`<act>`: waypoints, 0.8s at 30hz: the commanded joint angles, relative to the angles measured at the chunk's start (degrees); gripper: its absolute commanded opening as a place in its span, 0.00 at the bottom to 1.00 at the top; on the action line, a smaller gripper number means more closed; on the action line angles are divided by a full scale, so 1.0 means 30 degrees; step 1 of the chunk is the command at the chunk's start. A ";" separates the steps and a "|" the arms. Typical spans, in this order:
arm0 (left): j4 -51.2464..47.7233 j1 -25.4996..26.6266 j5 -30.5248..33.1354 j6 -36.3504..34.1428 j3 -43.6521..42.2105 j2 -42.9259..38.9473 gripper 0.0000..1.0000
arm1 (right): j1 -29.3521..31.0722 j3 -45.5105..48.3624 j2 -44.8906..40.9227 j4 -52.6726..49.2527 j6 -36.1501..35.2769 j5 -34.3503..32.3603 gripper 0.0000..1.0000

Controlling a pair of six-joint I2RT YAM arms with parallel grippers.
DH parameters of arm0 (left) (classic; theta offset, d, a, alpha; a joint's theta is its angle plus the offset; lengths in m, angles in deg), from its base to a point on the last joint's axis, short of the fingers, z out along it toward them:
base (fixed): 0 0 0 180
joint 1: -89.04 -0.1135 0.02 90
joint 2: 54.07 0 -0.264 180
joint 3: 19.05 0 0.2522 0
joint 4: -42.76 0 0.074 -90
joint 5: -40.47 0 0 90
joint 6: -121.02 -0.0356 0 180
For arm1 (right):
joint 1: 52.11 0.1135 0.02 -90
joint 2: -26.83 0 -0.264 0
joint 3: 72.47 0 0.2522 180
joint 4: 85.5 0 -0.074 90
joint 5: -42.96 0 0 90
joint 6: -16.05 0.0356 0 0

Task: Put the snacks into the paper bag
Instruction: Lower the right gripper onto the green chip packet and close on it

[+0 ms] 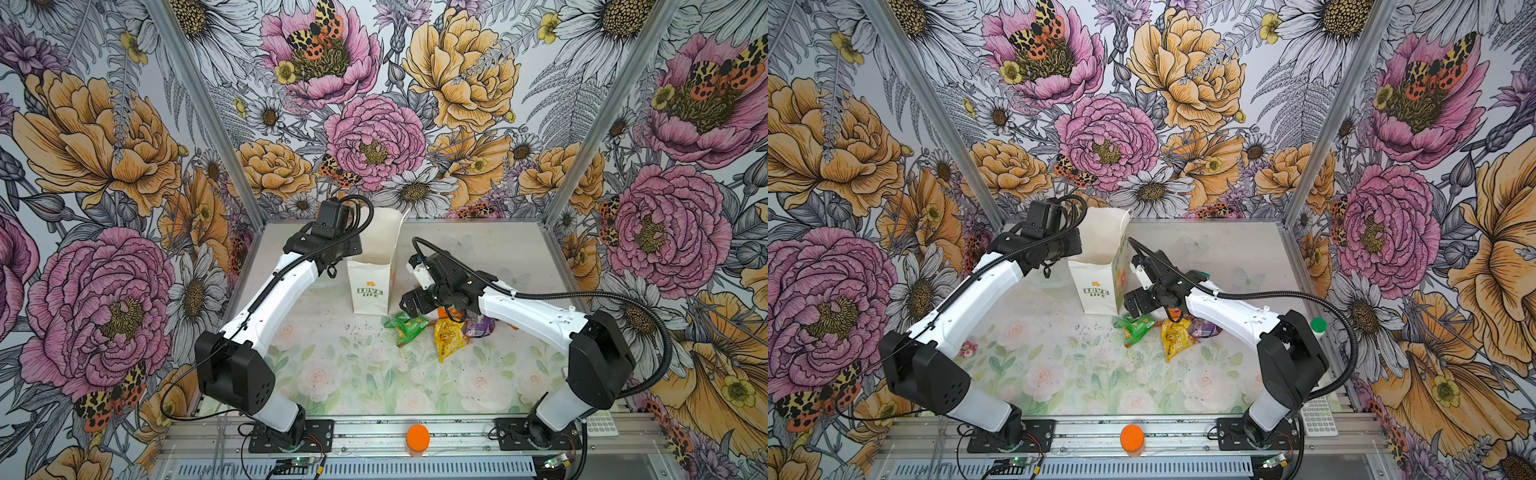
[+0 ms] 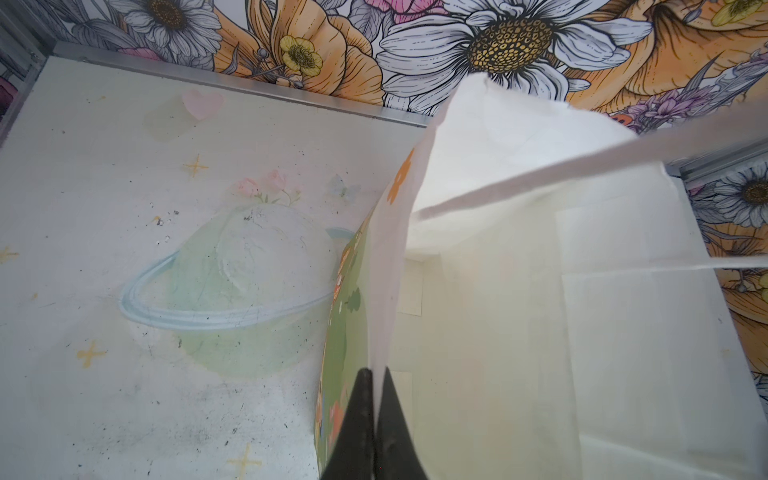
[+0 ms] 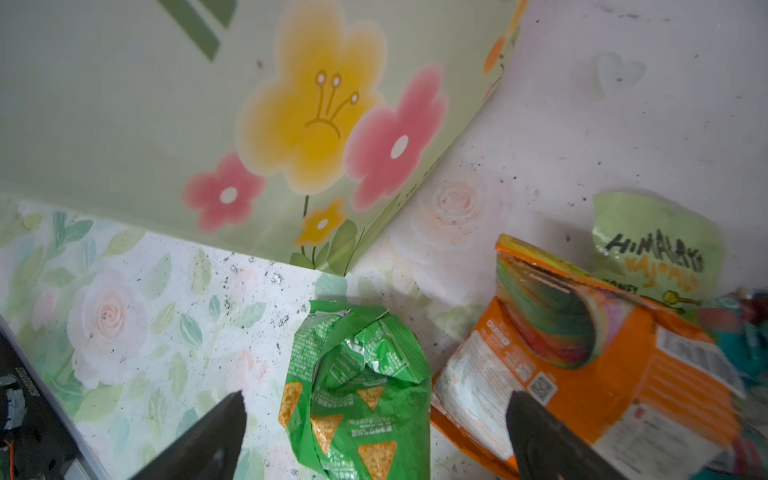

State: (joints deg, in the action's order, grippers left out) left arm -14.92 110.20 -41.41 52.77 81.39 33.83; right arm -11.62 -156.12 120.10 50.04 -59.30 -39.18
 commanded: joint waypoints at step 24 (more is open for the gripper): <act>0.1187 0.0180 0.1088 0.1360 -0.1868 -0.1762 0.00 | 0.3049 0.0239 0.3195 -0.0343 -0.1985 -0.3721 1.00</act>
State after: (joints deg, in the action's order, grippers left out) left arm -13.98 110.29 -39.42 55.46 75.37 28.91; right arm -2.90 -155.48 128.21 49.25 -64.46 -47.31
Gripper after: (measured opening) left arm 0.044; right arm 0.996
